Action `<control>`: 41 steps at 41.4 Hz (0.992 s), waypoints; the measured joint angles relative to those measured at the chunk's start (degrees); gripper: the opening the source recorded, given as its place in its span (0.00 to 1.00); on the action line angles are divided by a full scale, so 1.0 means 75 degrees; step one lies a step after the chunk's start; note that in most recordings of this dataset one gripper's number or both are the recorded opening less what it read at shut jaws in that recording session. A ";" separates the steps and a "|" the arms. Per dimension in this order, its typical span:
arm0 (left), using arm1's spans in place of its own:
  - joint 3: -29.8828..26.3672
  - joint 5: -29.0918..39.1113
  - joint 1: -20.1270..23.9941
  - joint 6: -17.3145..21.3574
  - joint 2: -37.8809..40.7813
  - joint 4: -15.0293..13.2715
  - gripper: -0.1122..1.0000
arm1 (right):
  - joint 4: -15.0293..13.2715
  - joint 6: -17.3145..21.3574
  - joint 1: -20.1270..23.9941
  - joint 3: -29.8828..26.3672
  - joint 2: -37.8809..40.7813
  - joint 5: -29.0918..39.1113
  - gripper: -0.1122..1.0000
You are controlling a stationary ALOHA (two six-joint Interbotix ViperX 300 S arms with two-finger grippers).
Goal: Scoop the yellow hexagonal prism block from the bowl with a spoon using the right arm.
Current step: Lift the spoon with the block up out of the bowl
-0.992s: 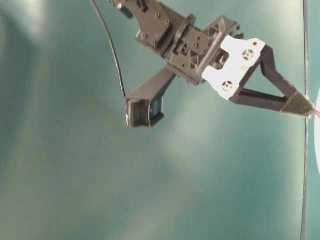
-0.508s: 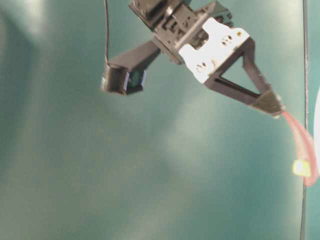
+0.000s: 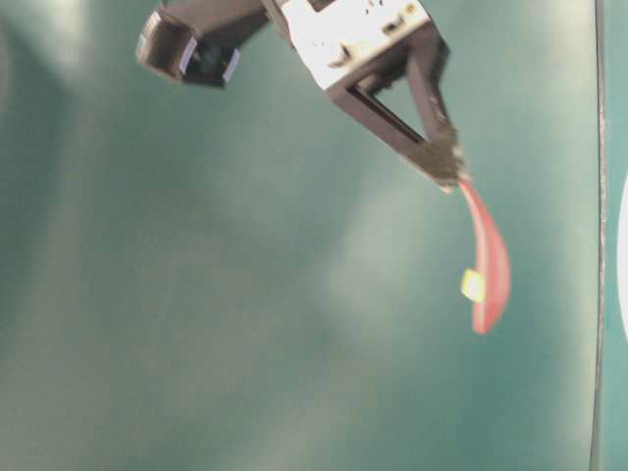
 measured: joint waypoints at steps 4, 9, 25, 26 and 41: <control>-0.0012 0.0000 0.0000 0.0000 -0.0012 0.0000 0.11 | -0.0035 -0.0012 0.0000 0.0141 -0.0305 -0.0012 0.31; -0.0012 0.0000 0.0000 0.0000 -0.0012 0.0000 0.11 | -0.0105 0.0000 -0.0012 0.0258 -0.0562 -0.0012 0.31; -0.0012 0.0000 0.0000 -0.0035 0.0094 0.0000 0.11 | -0.0258 -0.0023 0.0000 0.0328 -0.0680 -0.0012 0.31; -0.0012 0.0000 0.0000 -0.0023 0.0117 0.0000 0.11 | -0.0258 -0.0023 0.0000 0.0328 -0.0691 -0.0012 0.31; -0.0012 0.0012 0.0000 -0.0023 0.0129 0.0000 0.11 | -0.0305 -0.0023 0.0000 0.0281 -0.0902 -0.0012 0.31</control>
